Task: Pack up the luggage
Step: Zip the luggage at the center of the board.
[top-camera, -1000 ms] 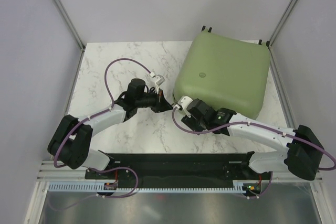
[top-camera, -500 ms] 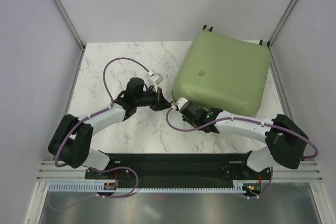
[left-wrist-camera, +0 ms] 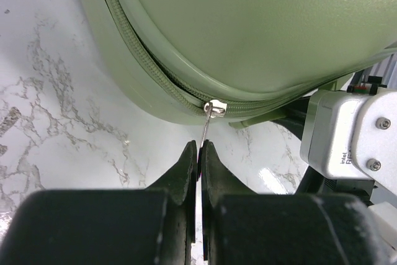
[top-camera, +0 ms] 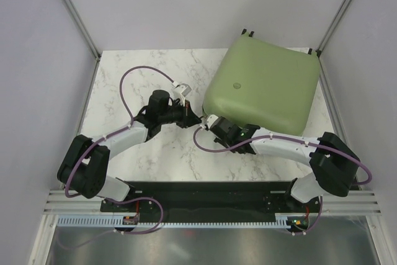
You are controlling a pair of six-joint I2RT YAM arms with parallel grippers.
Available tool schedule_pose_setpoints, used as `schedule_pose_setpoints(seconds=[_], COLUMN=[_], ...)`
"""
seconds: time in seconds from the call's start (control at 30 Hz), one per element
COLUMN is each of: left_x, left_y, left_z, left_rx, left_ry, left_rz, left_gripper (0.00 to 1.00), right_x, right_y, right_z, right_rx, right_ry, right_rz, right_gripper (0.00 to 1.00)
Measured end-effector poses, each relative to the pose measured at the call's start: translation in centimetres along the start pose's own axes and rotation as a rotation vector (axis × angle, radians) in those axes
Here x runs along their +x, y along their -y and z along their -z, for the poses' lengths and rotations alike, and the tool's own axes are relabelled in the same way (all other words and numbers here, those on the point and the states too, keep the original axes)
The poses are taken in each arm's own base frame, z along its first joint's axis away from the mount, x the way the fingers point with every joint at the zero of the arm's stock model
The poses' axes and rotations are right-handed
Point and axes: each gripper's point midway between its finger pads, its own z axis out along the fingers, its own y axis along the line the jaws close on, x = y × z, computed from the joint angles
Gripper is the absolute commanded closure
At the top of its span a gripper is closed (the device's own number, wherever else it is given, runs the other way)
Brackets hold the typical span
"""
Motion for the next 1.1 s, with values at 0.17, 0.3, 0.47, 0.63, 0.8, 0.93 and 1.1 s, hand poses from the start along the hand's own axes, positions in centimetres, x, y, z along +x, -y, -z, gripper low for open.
schedule_pose_setpoints(seconds=[0.17, 0.3, 0.47, 0.63, 0.8, 0.93, 1.1], left_x=[-1.1, -1.9, -3.2, -4.3, -5.4, -6.3, -7.2], left_y=[-0.5, -0.9, -1.4, -2.0, -2.2, -2.6, -3.7], left_z=[-0.2, -0.7, -0.9, -0.6, -0.5, -0.2, 0.2], left_rx=[-0.028, -0.036, -0.049, -0.059, -0.059, -0.065, -0.096], left_ry=[0.019, 0.025, 0.05, 0.09, 0.126, 0.159, 0.194], left_rz=[-0.004, 0.008, 0.027, 0.037, 0.037, 0.034, 0.033], left_gripper=[0.98, 0.98, 0.98, 0.98, 0.98, 0.98, 0.98], right_x=[-0.3, -0.6, -1.4, -2.6, -3.5, -4.0, -4.1], right_y=[-0.1, 0.1, 0.6, 1.1, 1.4, 1.8, 1.7], right_z=[0.3, 0.5, 0.9, 1.5, 2.1, 2.8, 3.9], right_rx=[-0.011, -0.008, -0.001, 0.005, 0.007, 0.007, -0.019], right_ry=[-0.005, -0.005, 0.005, 0.026, 0.036, 0.033, 0.008], right_rz=[-0.064, -0.105, -0.141, -0.168, -0.195, -0.224, -0.248], right_gripper=[1.0, 1.0, 1.0, 1.0, 1.0, 1.0, 1.0])
